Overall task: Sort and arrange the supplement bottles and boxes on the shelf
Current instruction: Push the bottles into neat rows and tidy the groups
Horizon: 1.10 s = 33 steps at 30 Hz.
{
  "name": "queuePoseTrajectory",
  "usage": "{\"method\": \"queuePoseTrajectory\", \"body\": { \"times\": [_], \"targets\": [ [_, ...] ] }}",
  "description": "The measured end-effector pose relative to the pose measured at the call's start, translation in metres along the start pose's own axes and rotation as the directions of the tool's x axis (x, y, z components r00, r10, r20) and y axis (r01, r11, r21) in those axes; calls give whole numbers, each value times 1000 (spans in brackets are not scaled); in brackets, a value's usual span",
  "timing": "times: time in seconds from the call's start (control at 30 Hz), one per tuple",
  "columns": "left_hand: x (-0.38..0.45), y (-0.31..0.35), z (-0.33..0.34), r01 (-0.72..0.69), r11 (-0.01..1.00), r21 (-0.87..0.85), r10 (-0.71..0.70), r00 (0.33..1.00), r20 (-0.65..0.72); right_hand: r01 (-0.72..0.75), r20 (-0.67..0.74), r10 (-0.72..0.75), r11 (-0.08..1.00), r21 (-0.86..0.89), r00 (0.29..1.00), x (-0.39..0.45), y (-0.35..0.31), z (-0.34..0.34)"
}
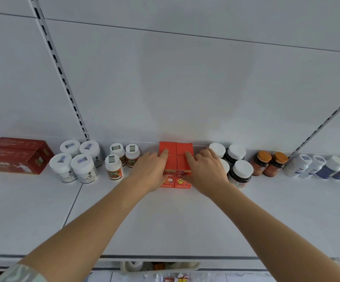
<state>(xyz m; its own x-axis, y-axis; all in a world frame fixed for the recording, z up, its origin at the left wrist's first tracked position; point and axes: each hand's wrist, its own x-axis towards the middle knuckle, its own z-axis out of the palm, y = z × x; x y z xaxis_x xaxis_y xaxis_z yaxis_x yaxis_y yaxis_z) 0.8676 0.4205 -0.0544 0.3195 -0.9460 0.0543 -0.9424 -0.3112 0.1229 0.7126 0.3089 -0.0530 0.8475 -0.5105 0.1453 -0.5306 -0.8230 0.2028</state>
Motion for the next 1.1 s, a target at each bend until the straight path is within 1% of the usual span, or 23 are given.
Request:
{"method": "queuePoseTrajectory", "body": {
  "times": [0.13,0.23,0.33,0.43,0.5,0.63,0.73,0.8,0.87,0.93,1.03,1.1],
  "targets": [
    [-1,-1,-9,7,1000,11,-7,1000,24,-7,-46,8,1000,26,999,-8,3,-4],
    [-2,5,-26,29,997,65,-25,998,-52,-45,-126,59,993,110,990,-19,13,-17],
    [3,23,-38,-42,996,74,52,988,-146,-72,-175,99,985,155,980,-31,38,-30],
    [9,50,-37,-128,991,32,132,980,-152,-105,-202,130,986,131,971,-44,70,-36],
    [16,66,-32,-164,986,20,165,978,-126,-138,-153,154,984,108,976,-53,91,-37],
    [31,92,-20,-211,975,67,216,973,-86,-176,19,175,984,42,984,-66,129,-40],
    [39,107,-14,-205,972,118,214,975,-66,-128,156,125,992,5,980,-65,148,-35],
    [42,117,-11,-197,965,172,206,978,-36,-96,226,88,995,24,970,-61,156,-28],
    [44,123,-9,-173,963,207,178,984,-8,-62,271,42,996,65,962,-57,159,-22],
    [44,129,-6,-131,970,207,131,991,10,-25,302,-9,994,108,953,-53,161,-17],
    [43,135,-2,-89,976,199,84,996,30,-16,311,-42,983,182,950,-51,160,-11],
    [44,136,-2,-75,976,205,69,997,38,-18,312,-47,979,202,949,-51,160,-6]
  ]
}}
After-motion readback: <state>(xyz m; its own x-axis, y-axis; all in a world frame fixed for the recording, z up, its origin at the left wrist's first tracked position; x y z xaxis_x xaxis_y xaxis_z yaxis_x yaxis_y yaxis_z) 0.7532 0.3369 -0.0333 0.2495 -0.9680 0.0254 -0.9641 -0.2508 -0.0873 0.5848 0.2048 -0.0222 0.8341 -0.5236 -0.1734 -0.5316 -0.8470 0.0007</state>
